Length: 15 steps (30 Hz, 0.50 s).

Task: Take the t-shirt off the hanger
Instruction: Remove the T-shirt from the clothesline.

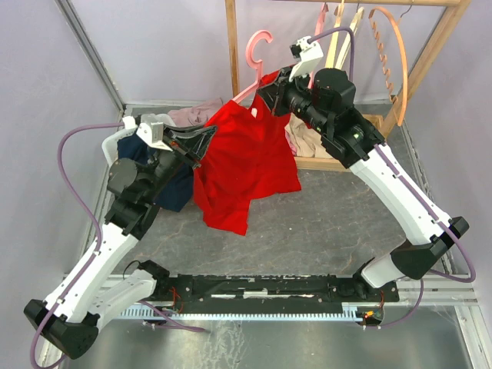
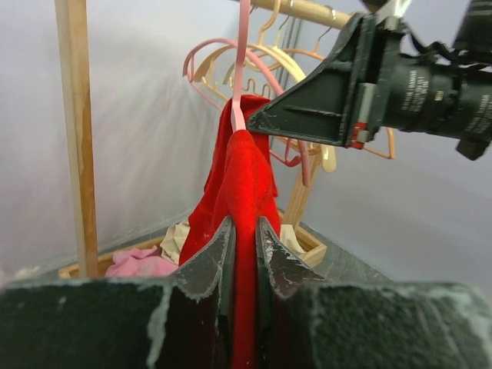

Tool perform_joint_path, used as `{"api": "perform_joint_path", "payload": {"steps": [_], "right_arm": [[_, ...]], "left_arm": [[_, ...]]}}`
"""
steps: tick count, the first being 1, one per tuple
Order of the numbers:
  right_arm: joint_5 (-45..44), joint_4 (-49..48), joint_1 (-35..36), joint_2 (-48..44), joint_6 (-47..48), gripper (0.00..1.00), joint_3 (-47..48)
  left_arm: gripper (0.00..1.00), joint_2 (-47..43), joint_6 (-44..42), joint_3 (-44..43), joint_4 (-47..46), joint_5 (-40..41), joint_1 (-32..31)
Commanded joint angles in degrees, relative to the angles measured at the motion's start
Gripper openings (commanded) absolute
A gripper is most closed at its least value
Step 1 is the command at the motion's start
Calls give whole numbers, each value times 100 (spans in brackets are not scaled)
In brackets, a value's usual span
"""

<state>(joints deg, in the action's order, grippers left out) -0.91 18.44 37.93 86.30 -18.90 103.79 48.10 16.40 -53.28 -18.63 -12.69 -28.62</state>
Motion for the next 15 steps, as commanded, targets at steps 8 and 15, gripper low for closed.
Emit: {"api": "perform_joint_path", "payload": {"steps": [8, 15], "right_arm": [[378, 276, 355, -471, 741, 16, 200], [-381, 16, 361, -889, 994, 45, -73]], "left_arm": [[3, 236, 316, -291, -645, 302, -101], [3, 165, 328, -217, -738, -20, -108]]}}
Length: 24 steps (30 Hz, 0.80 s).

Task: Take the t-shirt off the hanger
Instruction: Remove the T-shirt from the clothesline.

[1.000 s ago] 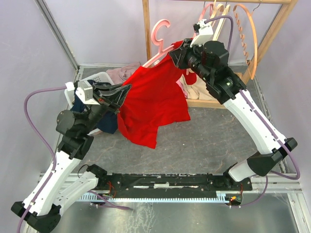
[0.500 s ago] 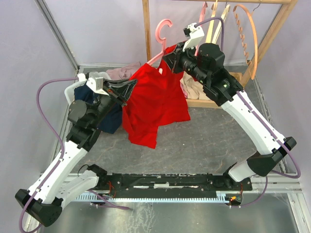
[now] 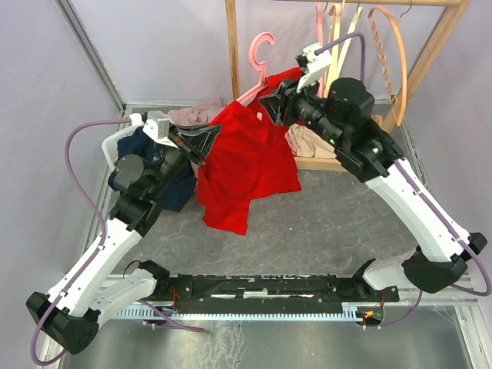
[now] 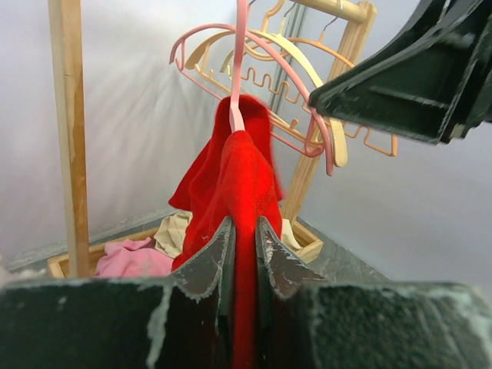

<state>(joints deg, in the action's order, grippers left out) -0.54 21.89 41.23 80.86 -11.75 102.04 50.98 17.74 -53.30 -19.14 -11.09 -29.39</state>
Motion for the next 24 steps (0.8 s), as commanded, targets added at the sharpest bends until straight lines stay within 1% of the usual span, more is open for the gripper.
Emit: {"api": "perform_joint_path", "payload": {"steps": [1, 9, 13, 24], "right_arm": [[-455, -306, 30, -323, 326, 46, 158], [-450, -411, 28, -22, 648, 50, 412], [-491, -391, 20, 206, 639, 50, 576], [-735, -713, 0, 279, 630, 47, 486]], "left_arm": [[3, -129, 199, -208, -688, -254, -32], [3, -305, 353, -246, -664, -476, -29], [3, -364, 437, -258, -662, -507, -32], [3, -487, 568, -201, -743, -776, -35]]}}
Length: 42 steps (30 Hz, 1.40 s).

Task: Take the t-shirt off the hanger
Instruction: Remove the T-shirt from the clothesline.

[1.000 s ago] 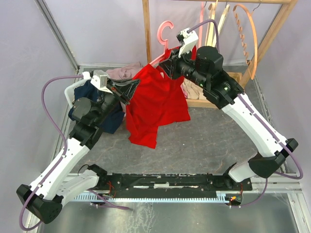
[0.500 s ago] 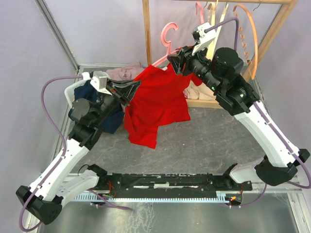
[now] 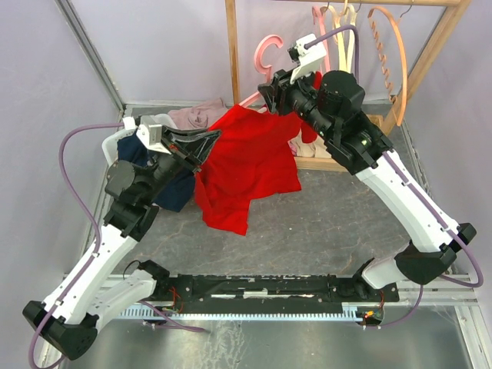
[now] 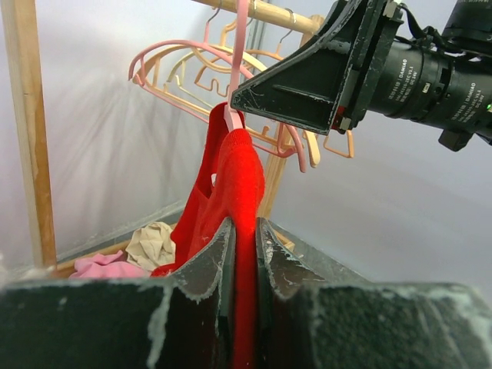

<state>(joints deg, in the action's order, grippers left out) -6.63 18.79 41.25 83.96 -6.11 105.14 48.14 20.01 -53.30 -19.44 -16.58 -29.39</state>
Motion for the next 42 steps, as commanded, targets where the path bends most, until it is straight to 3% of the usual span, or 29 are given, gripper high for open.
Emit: {"api": "perform_joint_path", "payload": {"steps": [1, 9, 14, 16, 21, 24, 31, 36, 42], "right_arm": [[-150, -402, -11, -34, 74, 47, 174], [-164, -525, -72, -2, 59, 45, 146], [-177, -692, -100, -89, 13, 22, -25], [-233, -737, -107, -160, 29, 13, -94], [-321, -707, -147, -222, 100, 7, -71], [-330, -610, -171, -219, 149, 6, -7], [-103, -621, -222, -234, 249, 4, -92], [9, -628, -227, -256, 309, 4, -170], [353, -705, -234, -431, 472, 3, -386]], "left_arm": [[3, -214, 357, -191, -722, -245, -37], [3, -269, 496, -121, -841, -389, -34], [3, -283, 520, -67, -845, -276, -31], [14, -187, 513, -111, -678, -190, -34], [51, 37, 550, -168, -507, -197, -37], [61, 73, 562, -200, -481, -188, -33], [65, 182, 307, -622, -54, -164, -32], [59, 408, 164, -985, 352, -292, -36], [59, 647, -203, -1322, 969, -159, -41]]}}
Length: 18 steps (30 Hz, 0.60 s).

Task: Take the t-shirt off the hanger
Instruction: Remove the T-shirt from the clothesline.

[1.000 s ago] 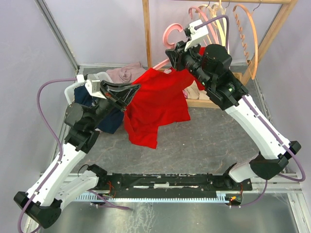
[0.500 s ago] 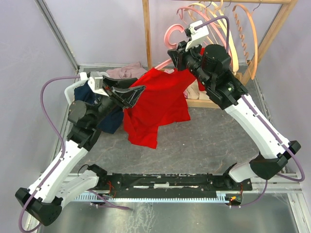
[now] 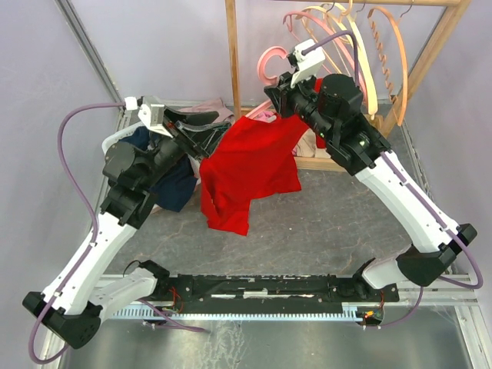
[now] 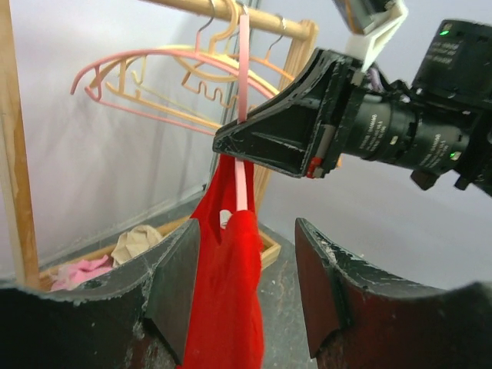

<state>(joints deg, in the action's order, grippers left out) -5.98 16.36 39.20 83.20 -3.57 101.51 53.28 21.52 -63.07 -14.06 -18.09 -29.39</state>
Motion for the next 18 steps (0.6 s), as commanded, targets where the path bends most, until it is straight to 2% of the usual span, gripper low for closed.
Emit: {"api": "perform_joint_path", "payload": {"steps": [1, 11, 18], "right_arm": [[328, -459, -34, -380, 239, 3, -52], [447, -471, -35, -464, 395, 2, -306], [151, -320, -56, -244, 476, 1, -220]], "left_arm": [[59, 200, -385, -436, 543, -60, -33], [52, 639, -328, -589, 870, -495, -96], [50, 475, -364, -384, 903, -387, -158]]}}
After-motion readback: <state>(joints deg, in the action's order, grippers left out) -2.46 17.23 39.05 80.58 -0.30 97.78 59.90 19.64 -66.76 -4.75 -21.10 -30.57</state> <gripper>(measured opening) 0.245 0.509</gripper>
